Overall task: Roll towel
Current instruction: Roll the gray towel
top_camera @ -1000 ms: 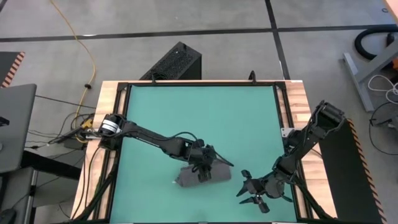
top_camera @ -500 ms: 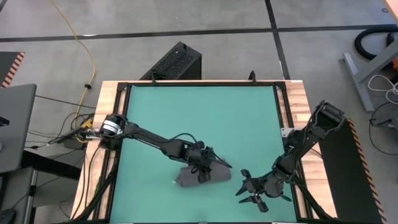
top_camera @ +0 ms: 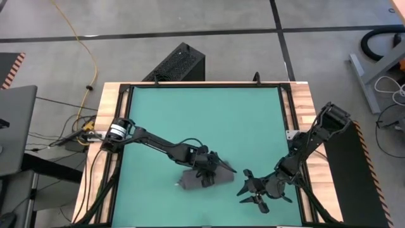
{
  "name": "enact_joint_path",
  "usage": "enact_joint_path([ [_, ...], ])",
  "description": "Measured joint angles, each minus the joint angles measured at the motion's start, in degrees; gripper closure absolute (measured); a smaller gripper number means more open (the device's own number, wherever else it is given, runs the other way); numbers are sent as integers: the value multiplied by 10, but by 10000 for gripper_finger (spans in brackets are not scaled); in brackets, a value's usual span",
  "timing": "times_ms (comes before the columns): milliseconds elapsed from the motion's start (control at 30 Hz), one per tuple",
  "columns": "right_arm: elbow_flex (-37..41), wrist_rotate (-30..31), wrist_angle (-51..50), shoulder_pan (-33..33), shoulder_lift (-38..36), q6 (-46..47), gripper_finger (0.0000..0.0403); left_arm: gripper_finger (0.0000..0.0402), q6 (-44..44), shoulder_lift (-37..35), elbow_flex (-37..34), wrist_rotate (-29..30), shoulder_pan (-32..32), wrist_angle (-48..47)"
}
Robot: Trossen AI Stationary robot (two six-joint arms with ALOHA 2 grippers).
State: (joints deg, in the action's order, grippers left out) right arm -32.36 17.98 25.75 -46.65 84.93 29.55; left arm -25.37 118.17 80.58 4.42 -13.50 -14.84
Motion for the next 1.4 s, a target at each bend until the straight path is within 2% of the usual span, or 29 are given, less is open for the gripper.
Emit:
enact_joint_path([
  [100,0,0,0,0,0,0,237,213,-8,0,1,3,0,-19],
  [267,0,0,1,0,0,6,237,213,-71,0,2,-12,0,-114],
  [433,0,0,1,-1,0,12,237,213,-134,-8,3,9,-7,-194],
  [700,0,-2,1,-2,0,48,237,217,-227,-22,-10,114,-50,-327],
  [767,0,-9,1,-2,0,55,237,223,-262,-45,-43,135,-63,-329],
  [1133,0,-16,0,-1,0,60,237,233,-582,-234,-312,127,-159,-247],
  [1267,0,-16,0,-1,0,60,237,233,-695,-295,-379,129,-194,-252],
  [1400,0,-16,0,-1,0,58,237,233,-773,-347,-417,142,-224,-275],
])
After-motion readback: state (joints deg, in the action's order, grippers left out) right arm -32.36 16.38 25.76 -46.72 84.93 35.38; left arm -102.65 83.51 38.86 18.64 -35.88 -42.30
